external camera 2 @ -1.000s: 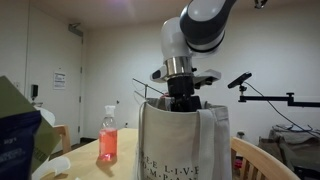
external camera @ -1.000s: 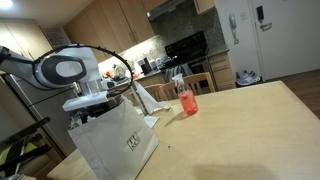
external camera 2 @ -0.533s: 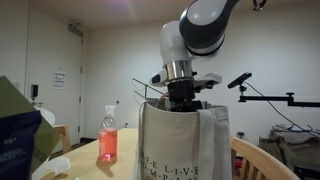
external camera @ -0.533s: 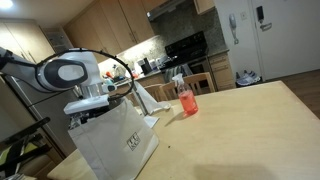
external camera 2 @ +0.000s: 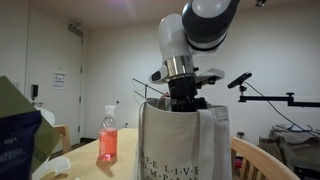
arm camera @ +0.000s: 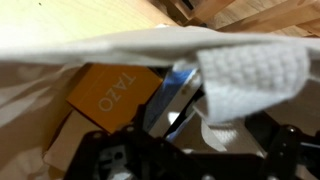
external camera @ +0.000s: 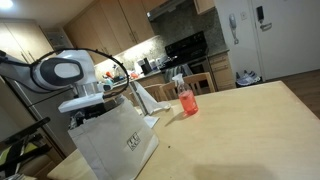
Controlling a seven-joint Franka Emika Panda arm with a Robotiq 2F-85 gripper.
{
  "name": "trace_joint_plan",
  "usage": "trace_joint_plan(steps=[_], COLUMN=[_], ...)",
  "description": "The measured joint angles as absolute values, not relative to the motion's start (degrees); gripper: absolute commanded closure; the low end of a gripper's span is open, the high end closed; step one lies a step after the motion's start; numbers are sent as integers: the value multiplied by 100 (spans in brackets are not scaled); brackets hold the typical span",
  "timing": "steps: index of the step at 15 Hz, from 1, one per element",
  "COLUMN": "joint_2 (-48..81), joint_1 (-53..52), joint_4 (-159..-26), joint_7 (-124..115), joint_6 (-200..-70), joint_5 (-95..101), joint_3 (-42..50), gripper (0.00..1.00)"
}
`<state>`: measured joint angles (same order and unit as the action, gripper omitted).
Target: Move the bag slightly forward, take out the TAZO box, and put it on the table
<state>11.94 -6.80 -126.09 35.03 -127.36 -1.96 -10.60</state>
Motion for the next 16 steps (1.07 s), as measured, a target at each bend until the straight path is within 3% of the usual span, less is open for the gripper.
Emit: trace_joint_plan(steps=[16], joint_2=[648], joint_1=[-933], joint_4=[-12713], joint_7=[3288], joint_6=[-11930], joint_5=[129], joint_3=[-1151], gripper=[0])
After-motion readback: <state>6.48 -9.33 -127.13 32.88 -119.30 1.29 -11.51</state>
